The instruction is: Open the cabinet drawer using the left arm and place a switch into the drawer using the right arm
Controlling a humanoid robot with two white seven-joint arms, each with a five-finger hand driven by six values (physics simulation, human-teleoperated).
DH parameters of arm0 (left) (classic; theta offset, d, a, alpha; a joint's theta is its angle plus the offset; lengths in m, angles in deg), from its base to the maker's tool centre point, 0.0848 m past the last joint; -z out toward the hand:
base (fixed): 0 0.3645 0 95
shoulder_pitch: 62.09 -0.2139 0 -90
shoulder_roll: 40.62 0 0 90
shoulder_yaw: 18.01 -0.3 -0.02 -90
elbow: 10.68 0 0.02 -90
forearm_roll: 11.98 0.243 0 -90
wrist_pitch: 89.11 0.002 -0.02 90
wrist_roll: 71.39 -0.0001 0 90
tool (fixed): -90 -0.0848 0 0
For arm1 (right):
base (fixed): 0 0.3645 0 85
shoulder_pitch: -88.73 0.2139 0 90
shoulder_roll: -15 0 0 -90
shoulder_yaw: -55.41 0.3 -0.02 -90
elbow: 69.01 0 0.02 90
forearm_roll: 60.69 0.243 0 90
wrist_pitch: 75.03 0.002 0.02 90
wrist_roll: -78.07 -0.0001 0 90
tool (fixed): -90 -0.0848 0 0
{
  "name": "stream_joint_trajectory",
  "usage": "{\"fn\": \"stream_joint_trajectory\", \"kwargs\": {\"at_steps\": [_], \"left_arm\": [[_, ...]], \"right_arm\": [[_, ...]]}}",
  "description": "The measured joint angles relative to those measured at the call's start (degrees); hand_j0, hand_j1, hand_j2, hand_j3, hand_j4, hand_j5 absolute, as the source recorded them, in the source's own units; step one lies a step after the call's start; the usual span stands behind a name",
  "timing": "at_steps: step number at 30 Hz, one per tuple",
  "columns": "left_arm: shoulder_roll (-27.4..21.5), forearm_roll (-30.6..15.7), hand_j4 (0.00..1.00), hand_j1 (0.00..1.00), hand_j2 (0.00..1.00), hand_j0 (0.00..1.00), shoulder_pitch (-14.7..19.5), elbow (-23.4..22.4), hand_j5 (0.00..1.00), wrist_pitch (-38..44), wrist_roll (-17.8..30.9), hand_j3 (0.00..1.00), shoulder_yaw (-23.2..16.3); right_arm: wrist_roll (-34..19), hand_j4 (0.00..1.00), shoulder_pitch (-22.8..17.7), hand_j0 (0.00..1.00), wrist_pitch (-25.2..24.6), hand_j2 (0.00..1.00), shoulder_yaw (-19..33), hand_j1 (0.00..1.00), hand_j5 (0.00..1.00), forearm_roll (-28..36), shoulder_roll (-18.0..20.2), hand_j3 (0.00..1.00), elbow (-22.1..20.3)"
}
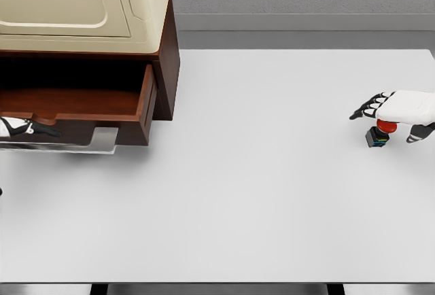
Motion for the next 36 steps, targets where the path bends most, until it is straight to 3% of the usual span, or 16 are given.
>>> {"fn": "stream_joint_trajectory", "kwargs": {"at_steps": [6, 15, 21, 28, 31, 36], "left_arm": [[-0.69, -2.13, 1.00, 1.00, 1.00, 1.00, 0.62, 0.23, 1.00, -0.09, 0.01, 1.00, 0.31], [-1.32, -9.49, 1.00, 1.00, 1.00, 1.00, 1.05, -1.47, 1.00, -0.08, -0.01, 1.00, 2.67], [0.69, -10.54, 1.00, 1.00, 1.00, 1.00, 0.96, -7.81, 1.00, -0.08, -0.01, 1.00, 5.76], [3.53, -10.23, 1.00, 1.00, 1.00, 1.00, 0.86, -10.62, 1.00, -0.08, -0.01, 1.00, 7.81], [4.23, -10.13, 1.00, 1.00, 1.00, 1.00, 0.88, -10.86, 1.00, -0.09, -0.01, 1.00, 8.17], [4.66, -10.00, 1.00, 1.00, 1.00, 1.00, 0.89, -11.10, 1.00, -0.09, 0.00, 1.00, 8.34]], "right_arm": [[0.00, 1.00, 0.00, 1.00, 0.00, 1.00, 0.00, 1.00, 1.00, 0.00, -0.01, 1.00, 0.00], [0.00, 1.00, 0.00, 1.00, 0.00, 1.00, 0.00, 1.00, 1.00, 0.00, -0.03, 1.00, 0.00], [0.00, 1.00, 0.00, 1.00, 0.00, 1.00, -0.15, 1.00, 1.00, -0.01, -0.02, 1.00, 0.00], [0.00, 0.99, -0.09, 0.99, 0.00, 0.99, -0.92, 0.99, 0.99, -0.08, -0.01, 0.99, 0.00], [0.00, 0.77, -0.09, 0.77, 0.00, 0.77, -1.00, 0.77, 0.77, -0.07, -0.01, 0.77, 0.00], [0.00, 0.73, -0.17, 0.73, 0.00, 0.73, -1.04, 0.73, 0.73, 0.02, 0.00, 0.73, 0.00]]}}
